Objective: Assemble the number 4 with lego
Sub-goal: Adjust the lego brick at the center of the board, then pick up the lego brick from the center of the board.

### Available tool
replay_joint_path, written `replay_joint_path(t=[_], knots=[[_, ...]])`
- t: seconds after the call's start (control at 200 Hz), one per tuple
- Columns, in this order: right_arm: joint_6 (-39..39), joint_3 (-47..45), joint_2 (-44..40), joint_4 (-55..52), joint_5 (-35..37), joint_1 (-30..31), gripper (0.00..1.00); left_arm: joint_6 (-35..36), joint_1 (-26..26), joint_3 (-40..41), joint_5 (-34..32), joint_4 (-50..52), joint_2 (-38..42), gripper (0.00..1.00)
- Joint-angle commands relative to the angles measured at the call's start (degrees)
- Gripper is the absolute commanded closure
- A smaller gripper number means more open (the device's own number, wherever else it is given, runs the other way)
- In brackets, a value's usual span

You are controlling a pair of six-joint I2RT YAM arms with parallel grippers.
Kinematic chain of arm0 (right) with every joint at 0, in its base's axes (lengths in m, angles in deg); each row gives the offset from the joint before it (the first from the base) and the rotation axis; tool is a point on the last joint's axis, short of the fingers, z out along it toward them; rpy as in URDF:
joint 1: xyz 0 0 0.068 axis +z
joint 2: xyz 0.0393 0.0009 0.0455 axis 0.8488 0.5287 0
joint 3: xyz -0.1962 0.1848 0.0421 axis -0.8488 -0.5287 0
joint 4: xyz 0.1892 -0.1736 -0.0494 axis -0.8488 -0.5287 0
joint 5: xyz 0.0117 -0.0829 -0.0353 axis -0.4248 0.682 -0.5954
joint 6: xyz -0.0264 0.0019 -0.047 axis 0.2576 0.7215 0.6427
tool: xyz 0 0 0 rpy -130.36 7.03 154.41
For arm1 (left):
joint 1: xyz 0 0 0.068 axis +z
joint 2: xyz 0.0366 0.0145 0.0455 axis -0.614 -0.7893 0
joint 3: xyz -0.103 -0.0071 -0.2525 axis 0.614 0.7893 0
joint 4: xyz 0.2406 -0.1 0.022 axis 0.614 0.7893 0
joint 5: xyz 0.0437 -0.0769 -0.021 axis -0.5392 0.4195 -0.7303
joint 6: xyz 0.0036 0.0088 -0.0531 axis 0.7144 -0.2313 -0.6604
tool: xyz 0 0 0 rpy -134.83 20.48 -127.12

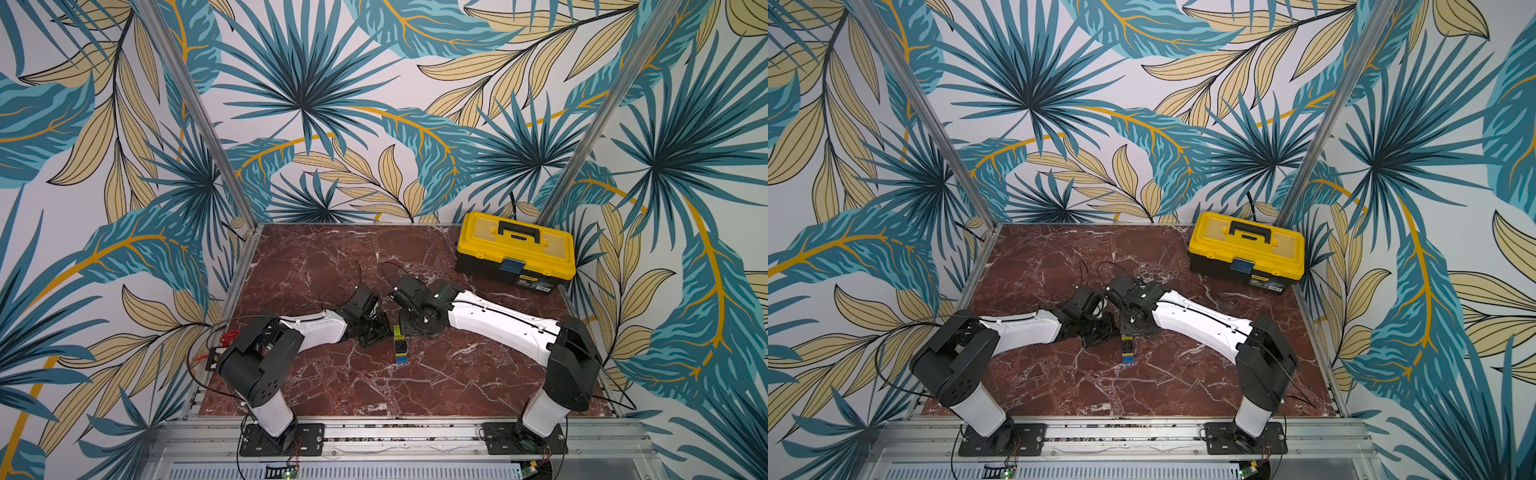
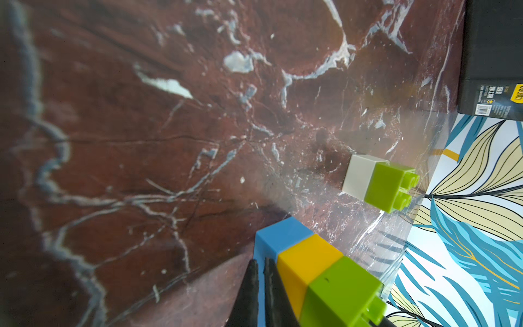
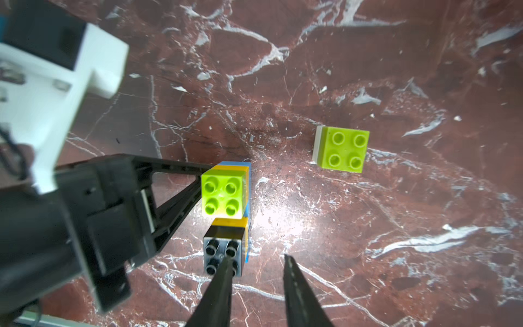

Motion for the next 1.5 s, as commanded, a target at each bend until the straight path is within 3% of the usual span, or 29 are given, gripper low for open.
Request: replay_joint_path(t=[0.0, 0.12, 0.275, 0.385, 0.486, 0.646, 0.771, 1.121, 1.492], knots=[[-1.19, -1.72, -1.47, -2.73, 5.46, 2.5, 0.59, 1.19, 1.33, 0.61, -2.73, 3.13, 4.77, 0.9], [-2.25, -2.47, -2.76, -2.26, 5.92, 4.32, 0.46, 4.94, 2.8, -1.27, -10.33, 13.72, 11.56, 0.83], [-2.69, -1.86, -1.34, -1.97, 5.78, 6.76, 0.39, 8.67, 3.9, -3.8, -22.58, 24.4, 21.74, 0.72], [-3.23, -0.46, 0.74, -2.49, 5.18, 8.08, 0.35, 9.14, 4.09, -3.62, -32.16, 28.18, 29.01, 0.67], [-3.95, 0.8, 2.8, -2.7, 4.59, 9.32, 0.33, 7.86, 4.4, -0.35, -37.02, 26.62, 34.61, 0.61], [-5.02, 3.48, 7.0, -3.48, 3.13, 10.66, 0.32, 6.9, 5.82, 3.79, -35.15, 24.89, 39.64, 0.54], [-7.79, 6.46, 10.18, -8.8, 6.88, 10.46, 0.3, 7.5, 6.85, 5.57, -29.48, 23.17, 39.96, 0.52], [-6.02, 8.98, 15.37, -9.21, 2.51, 8.01, 0.35, 6.0, 7.08, 6.58, -20.15, 20.63, 34.59, 0.56], [-6.22, 9.18, 18.12, -7.9, -0.37, 6.11, 0.43, 5.47, 7.07, 5.59, -16.07, 20.12, 29.86, 0.6]])
